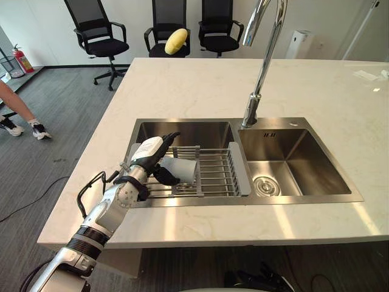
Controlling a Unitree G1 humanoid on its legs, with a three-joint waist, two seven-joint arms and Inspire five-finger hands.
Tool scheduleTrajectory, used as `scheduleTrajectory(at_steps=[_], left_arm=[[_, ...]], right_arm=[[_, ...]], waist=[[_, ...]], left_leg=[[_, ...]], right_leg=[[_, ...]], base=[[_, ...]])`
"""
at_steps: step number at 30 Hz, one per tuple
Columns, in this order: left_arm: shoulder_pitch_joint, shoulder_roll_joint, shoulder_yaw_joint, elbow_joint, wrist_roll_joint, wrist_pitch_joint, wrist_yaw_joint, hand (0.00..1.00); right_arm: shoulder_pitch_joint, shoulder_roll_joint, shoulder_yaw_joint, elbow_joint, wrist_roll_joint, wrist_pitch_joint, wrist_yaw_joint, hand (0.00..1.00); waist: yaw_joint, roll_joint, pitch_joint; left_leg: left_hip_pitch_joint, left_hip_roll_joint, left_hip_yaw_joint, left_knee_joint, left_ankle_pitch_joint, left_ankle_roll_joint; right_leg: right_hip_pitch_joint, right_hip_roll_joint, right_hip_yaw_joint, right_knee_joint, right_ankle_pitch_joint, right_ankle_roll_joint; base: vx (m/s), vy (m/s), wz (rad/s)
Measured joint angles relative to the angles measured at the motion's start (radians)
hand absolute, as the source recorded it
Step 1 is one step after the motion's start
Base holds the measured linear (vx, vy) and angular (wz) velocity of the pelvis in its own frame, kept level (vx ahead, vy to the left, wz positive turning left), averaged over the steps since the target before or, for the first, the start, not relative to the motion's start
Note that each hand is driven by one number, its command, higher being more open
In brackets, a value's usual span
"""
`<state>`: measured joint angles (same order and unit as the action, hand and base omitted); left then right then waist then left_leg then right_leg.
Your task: Walk over to the sink, pick up the cup, carry it to the dishwasher, place the cup inside the dishwasher, then close the dishwasher door
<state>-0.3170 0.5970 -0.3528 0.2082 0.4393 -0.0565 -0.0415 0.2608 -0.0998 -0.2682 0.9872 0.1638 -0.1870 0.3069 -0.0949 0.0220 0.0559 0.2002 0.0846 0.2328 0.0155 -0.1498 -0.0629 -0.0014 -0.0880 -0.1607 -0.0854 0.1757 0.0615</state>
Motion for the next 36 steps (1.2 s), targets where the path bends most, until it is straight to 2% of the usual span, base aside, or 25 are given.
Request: scheduleTrajectory(at_steps=[8, 11, 24, 25, 36], left_arm=[[-0.034, 0.040, -0.073, 0.005, 0.057, -0.012, -0.079, 1.00], [-0.061, 0.061, -0.093, 0.005, 0.076, -0.024, -0.089, 1.00], [-0.076, 0.085, -0.137, 0.005, 0.151, -0.034, -0.110, 1.00], [-0.077, 0.085, -0.141, 0.005, 0.162, -0.033, -0.111, 0.00], [-0.125, 0.096, -0.177, 0.045, 0.188, -0.062, -0.130, 0.00]], right_arm=[[0.003, -0.016, 0.000, 0.001, 0.000, 0.000, 0.003, 1.00], [0.002, -0.019, 0.000, 0.001, 0.000, 0.000, 0.003, 1.00], [-0.015, -0.020, 0.000, 0.003, 0.000, 0.001, 0.020, 1.00], [-0.015, -0.021, 0.000, 0.003, 0.001, 0.002, 0.020, 1.00], [-0.014, -0.023, -0.001, 0.003, 0.003, 0.010, 0.022, 1.00]], waist=[[-0.001, 0.002, 0.003], [-0.003, 0.003, 0.024], [-0.007, 0.006, 0.026], [-0.009, 0.006, 0.026], [-0.026, 0.008, 0.027]], left_leg=[[0.000, 0.001, 0.000, 0.000, 0.000, 0.001], [0.005, 0.002, 0.000, 0.001, 0.000, 0.000], [0.008, 0.000, 0.000, -0.003, 0.000, 0.000], [0.008, 0.000, 0.000, -0.002, 0.000, 0.000], [0.011, 0.000, 0.005, -0.004, -0.001, -0.001]], right_leg=[[0.001, 0.000, 0.001, 0.000, -0.001, -0.001], [0.007, 0.000, 0.001, 0.000, 0.000, 0.001], [0.005, -0.001, 0.000, 0.000, 0.001, 0.002], [0.006, -0.001, 0.000, -0.001, 0.001, 0.002], [0.006, 0.000, 0.004, -0.001, 0.001, 0.002]], base=[[-0.06, -0.025, 0.00], [-0.03, -0.015, 0.00], [0.00, 0.000, 0.00], [0.00, 0.000, 0.00], [0.00, 0.000, 0.00]])
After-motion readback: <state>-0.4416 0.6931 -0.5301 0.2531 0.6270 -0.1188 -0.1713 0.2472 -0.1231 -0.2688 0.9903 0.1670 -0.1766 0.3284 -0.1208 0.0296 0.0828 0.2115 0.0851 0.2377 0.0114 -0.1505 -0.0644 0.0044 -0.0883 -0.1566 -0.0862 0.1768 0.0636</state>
